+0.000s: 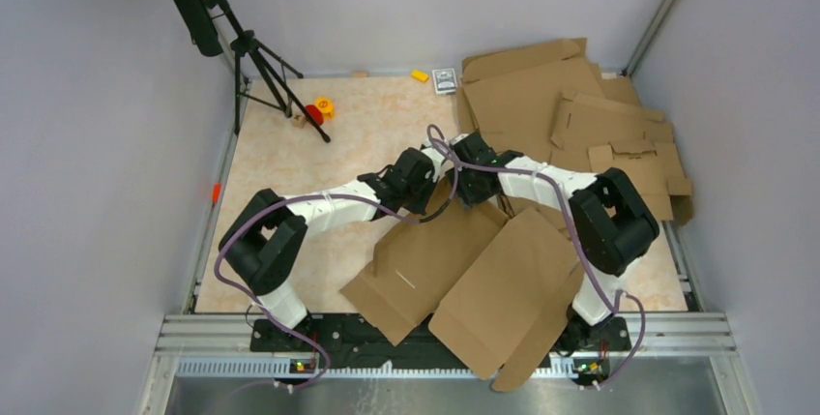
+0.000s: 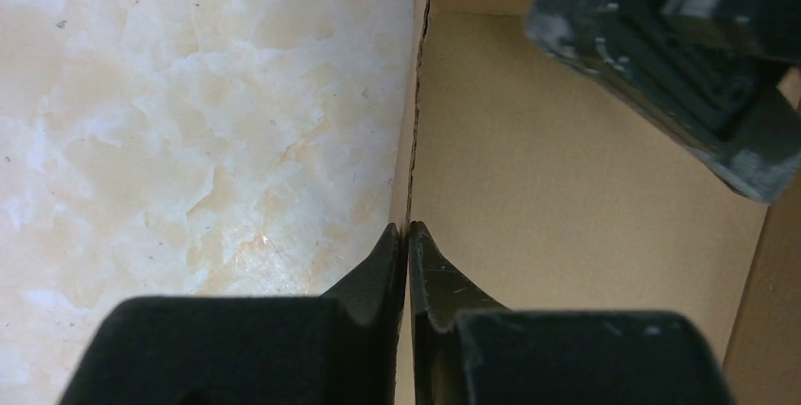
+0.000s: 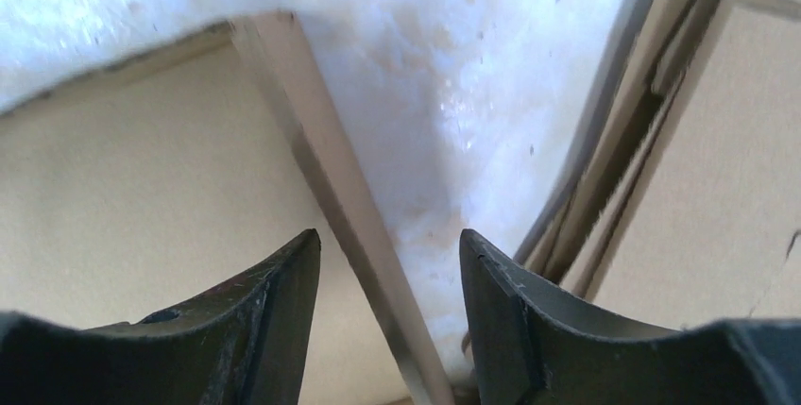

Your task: Fold the paper box

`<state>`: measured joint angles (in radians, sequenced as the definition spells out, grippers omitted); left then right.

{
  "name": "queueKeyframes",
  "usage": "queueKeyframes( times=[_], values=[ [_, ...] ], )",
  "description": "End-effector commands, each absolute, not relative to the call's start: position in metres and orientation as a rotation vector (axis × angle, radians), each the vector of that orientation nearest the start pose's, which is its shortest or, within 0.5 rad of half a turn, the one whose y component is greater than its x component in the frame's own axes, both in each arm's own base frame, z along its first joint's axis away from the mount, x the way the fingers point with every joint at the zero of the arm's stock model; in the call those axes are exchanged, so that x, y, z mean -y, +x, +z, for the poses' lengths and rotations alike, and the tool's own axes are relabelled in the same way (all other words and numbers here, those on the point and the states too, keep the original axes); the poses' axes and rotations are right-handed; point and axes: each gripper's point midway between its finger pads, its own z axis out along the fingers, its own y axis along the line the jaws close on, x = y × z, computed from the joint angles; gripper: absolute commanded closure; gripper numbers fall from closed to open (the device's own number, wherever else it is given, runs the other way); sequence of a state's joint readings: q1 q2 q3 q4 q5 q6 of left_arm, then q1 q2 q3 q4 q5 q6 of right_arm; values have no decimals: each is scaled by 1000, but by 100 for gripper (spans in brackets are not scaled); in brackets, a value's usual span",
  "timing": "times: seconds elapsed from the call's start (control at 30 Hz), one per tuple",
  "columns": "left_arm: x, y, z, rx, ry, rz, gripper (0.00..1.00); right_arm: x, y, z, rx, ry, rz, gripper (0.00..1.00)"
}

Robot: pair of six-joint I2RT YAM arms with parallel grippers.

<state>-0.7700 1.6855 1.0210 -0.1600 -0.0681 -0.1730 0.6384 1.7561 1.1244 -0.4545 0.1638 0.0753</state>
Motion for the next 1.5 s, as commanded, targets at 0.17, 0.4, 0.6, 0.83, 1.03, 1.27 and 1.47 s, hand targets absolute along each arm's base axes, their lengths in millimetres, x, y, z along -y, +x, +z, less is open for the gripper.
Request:
queueKeyframes(
  times=[0.17,0.4,0.6,0.83,1.03,1.27,1.47],
  values=[
    [305,309,87,-2241,663,-456,94,-248,374,59,-2300,-742,155,46],
    [307,308,87,-2243,666,-471,94,-262,389,59,-2244,-740,196,58],
    [308,307,88,-2241,666,-478,94,-259,390,46,-2268,-758,170,90],
    [309,307,88,-2243,665,-485,94,-259,389,48,-2263,-744,186,84],
    [303,311,84,-2261,638,-435,94,-253,383,67,-2255,-707,187,47],
    [297,315,85,-2268,597,-396,88,-228,354,83,-2307,-649,157,32],
    [293,317,84,-2278,570,-377,68,-191,320,89,-2354,-457,105,23]
  ],
)
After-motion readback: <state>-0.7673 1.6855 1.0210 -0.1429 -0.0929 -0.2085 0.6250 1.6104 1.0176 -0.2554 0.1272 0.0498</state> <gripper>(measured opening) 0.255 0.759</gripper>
